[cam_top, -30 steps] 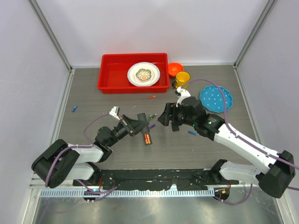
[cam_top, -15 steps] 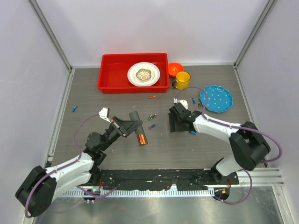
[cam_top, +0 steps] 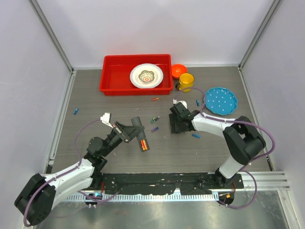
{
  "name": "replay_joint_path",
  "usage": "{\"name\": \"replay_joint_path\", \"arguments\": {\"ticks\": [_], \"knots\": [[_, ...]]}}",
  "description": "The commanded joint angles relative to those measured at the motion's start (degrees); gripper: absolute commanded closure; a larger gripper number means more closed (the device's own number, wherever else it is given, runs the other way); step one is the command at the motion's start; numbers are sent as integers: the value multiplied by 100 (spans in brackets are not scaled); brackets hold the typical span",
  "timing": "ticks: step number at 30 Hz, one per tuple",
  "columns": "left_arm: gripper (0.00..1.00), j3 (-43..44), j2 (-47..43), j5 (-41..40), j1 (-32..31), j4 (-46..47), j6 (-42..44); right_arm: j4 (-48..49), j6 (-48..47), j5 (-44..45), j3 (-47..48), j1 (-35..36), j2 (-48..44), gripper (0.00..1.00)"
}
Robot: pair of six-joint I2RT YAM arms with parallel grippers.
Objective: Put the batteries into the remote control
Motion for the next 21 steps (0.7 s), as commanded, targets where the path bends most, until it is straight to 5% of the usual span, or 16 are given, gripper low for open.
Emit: {"name": "replay_joint_path", "arguments": {"ticks": [1, 8, 21], "knots": [[100, 8, 34, -21, -14, 301, 122, 207, -103, -95, 46, -21, 37, 34], [100, 8, 219, 5, -14, 477, 87, 313, -41, -139, 28, -30, -69, 30], [100, 8, 237, 23, -14, 494, 69, 234, 12, -280, -147, -30, 204, 57]]}}
